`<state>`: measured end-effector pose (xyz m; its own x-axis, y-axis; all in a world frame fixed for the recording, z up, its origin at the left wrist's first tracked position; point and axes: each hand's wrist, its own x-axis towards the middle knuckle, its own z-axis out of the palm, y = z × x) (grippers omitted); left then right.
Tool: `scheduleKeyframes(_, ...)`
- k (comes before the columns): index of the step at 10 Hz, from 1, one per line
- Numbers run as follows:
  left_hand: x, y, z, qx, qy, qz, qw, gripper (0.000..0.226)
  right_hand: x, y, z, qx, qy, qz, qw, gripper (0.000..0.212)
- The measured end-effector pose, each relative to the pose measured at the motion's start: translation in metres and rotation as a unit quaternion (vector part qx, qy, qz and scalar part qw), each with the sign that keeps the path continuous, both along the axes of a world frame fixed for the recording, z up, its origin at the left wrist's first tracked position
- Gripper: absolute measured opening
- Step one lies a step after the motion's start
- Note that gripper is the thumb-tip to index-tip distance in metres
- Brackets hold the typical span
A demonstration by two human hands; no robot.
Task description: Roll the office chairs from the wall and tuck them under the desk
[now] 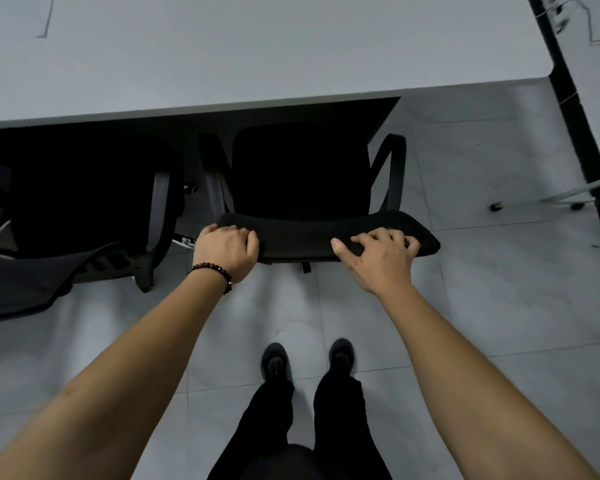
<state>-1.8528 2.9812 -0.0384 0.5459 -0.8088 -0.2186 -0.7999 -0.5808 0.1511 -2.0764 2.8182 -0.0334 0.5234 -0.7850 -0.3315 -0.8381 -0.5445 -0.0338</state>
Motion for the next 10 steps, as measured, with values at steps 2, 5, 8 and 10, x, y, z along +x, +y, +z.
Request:
scheduleKeyframes(2, -0.016, -0.002, 0.003, 0.009, 0.006, 0.033, 0.999, 0.044, -0.002, -0.019, 0.007, 0.015, 0.016, 0.032, 0.999, 0.091)
scheduleKeyframes(5, -0.017, -0.002, 0.004, 0.011, -0.004, 0.037, 0.999, 0.044, -0.002, -0.023, 0.005, 0.019, -0.014, 0.039, 0.999, 0.091)
scheduleKeyframes(8, -0.011, -0.004, 0.005, 0.013, -0.005, 0.015, 1.0, 0.055, -0.006, -0.021, 0.006, 0.021, -0.034, 0.04, 0.998, 0.089)
scheduleKeyframes(10, -0.037, 0.001, 0.013, -0.011, -0.052, 0.073, 0.996, 0.053, -0.01, -0.019, 0.013, 0.028, -0.055, 0.035, 0.997, 0.085)
